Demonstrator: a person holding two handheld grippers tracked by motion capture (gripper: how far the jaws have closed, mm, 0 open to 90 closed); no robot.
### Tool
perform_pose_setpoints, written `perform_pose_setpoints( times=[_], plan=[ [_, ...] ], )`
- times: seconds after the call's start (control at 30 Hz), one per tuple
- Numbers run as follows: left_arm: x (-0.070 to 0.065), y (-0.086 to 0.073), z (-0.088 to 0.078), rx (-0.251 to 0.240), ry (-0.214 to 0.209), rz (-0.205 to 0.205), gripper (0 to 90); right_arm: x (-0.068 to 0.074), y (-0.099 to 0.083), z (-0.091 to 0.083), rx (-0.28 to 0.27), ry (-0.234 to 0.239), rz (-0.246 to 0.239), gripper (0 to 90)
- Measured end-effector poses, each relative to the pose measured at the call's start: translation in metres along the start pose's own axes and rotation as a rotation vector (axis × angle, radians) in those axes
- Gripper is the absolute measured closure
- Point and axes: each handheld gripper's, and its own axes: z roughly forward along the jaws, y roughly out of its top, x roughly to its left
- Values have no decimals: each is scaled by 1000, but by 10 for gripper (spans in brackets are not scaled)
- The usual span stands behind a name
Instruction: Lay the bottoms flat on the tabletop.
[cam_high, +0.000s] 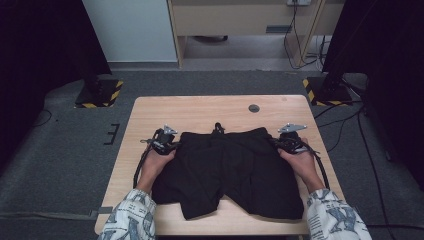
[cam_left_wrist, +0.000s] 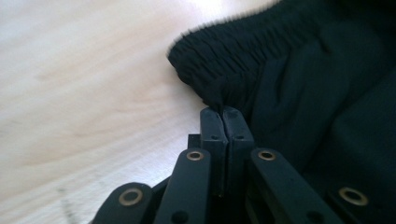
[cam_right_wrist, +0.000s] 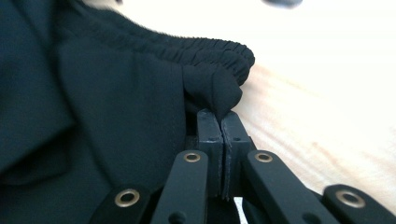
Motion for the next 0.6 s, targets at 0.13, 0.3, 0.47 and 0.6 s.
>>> perform_pose_setpoints(
  times=[0.13,0.3,0.47,0.6],
  plan=[
    [-1,14,-33,-110,28,24,885,1,14,-24,-74,9,1,891],
    [-8,31,-71,-208,54,58,886,5,37,-54,-161,9,-10,892],
    [-9,44,-101,-301,78,57,887,7,58,-81,-241,0,-8,892],
    [-5,55,-109,-293,80,65,887,10,72,-94,-264,-7,-25,892]
  ],
)
